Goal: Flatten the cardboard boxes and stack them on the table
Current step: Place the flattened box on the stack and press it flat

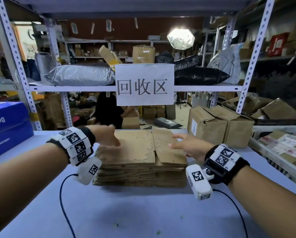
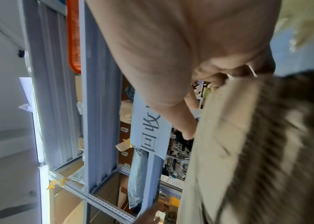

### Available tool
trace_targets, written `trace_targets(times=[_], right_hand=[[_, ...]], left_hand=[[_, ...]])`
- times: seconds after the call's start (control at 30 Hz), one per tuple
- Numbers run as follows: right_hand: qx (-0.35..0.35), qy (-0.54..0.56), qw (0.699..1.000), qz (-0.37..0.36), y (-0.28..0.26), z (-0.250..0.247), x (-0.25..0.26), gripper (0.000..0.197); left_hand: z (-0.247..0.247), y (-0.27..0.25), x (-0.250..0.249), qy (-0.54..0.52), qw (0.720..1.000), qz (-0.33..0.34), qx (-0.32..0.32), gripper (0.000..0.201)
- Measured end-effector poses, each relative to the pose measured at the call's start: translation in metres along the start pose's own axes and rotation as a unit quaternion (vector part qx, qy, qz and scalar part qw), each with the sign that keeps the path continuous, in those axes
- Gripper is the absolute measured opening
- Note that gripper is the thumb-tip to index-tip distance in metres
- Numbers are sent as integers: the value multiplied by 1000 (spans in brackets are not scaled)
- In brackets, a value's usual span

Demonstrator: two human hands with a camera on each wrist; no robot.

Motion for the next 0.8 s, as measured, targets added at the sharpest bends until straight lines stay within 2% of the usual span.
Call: trace_targets(times=[0.03, 0.1, 0.17, 0.23, 0.27, 0.33, 0.4, 0.47, 0.5, 0.53, 0.6, 0.7, 0.8], right_hand=[[-17, -20, 1000, -17, -1, -12, 6, 50], [-49, -6, 996, -71, -2, -41, 17, 25], [-98, 10, 987, -124, 4, -74, 22, 12], [-184, -49, 971, -145, 14, -111, 18, 20], [-224, -99, 960, -138, 20, -129, 12, 21], [-252, -204, 940, -108, 33, -159, 1, 22], [-248, -276, 925, -76, 46, -185, -8, 23], [-245, -331, 909, -62, 59, -206, -11, 11], [-235, -346, 906, -63, 66, -215, -11, 7], [-218, -355, 907, -63, 73, -221, -11, 10], [-188, -375, 906, -60, 84, -227, -10, 21], [-124, -405, 903, -62, 97, -225, -10, 41], [-80, -424, 900, -64, 105, -224, -16, 34]], left_hand=[[-16, -2, -11, 45, 998, 29, -46, 74], [-43, 1, -38, 66, 986, 90, -124, 67], [-60, 8, -77, 39, 976, 159, -142, 53], [-70, 21, -121, -29, 971, 208, -114, 38], [-70, 27, -143, -72, 968, 228, -78, 32], [-67, 38, -185, -121, 960, 251, -19, 31], [-58, 56, -223, -120, 958, 258, 20, 40], [-46, 66, -257, -42, 957, 286, 19, 53], [-43, 75, -273, -73, 958, 276, 34, 53], [-43, 84, -287, -96, 957, 273, 32, 49], [-37, 91, -314, -61, 947, 315, -30, 43], [-23, 102, -342, -95, 940, 327, -29, 33], [-10, 119, -358, -91, 946, 311, -36, 53]])
Point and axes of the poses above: each hand's wrist, its own y-axis towards the middle knuckle, its own z-axis out of the palm, x = y × z, the point moved 2 cm from there along y, towards the middle knuckle, and after that the axes turned 3 degrees about y, right-handed, at the moved point
